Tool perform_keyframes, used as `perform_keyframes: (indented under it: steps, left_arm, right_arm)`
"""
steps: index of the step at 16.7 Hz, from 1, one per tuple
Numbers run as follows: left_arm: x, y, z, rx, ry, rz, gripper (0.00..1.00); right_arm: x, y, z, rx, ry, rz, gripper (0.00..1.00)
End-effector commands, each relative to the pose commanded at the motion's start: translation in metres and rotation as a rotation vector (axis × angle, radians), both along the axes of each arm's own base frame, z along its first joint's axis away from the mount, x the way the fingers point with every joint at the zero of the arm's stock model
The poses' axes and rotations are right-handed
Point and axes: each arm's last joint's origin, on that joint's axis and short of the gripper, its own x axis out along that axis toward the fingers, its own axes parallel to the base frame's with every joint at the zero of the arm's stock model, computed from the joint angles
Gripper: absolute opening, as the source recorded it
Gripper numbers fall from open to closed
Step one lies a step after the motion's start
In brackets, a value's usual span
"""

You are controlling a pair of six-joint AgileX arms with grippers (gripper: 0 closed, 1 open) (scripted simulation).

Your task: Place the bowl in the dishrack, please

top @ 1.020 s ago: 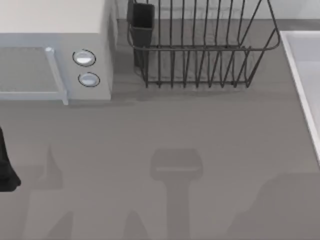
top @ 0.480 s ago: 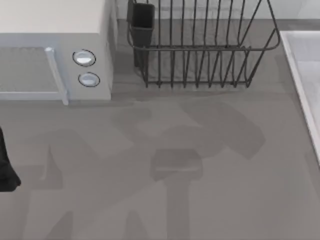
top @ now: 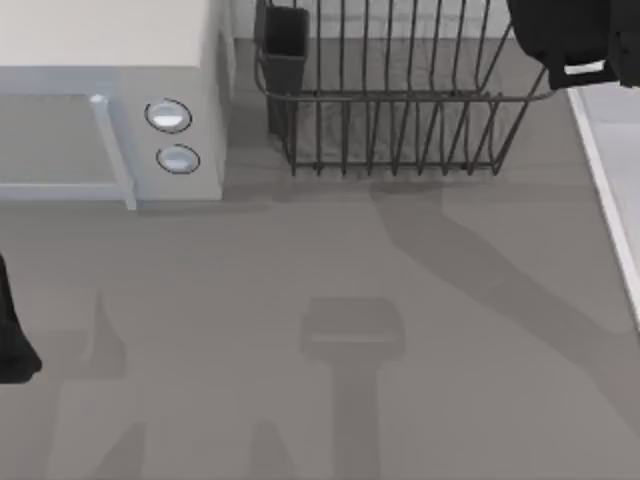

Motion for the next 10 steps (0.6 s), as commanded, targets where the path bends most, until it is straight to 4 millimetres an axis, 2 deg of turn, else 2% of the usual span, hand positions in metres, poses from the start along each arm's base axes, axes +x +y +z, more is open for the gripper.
perform_keyframes:
  steps: [3, 5, 10]
  left_arm:
    - [0.0, 0.0, 0.0, 0.0, 0.0, 0.0, 1.0]
    - [0.0, 0.0, 0.0, 0.0, 0.0, 0.0, 1.0]
    - [0.0, 0.0, 0.0, 0.0, 0.0, 0.0, 1.0]
  right_arm:
    - [-0.045, 0.027, 0.015, 0.19, -0.128, 0.043, 0.0]
    - [-0.062, 0.033, 0.02, 0.263, -0.163, 0.053, 0.0]
    - [-0.066, 0.034, 0.021, 0.282, -0.172, 0.056, 0.0]
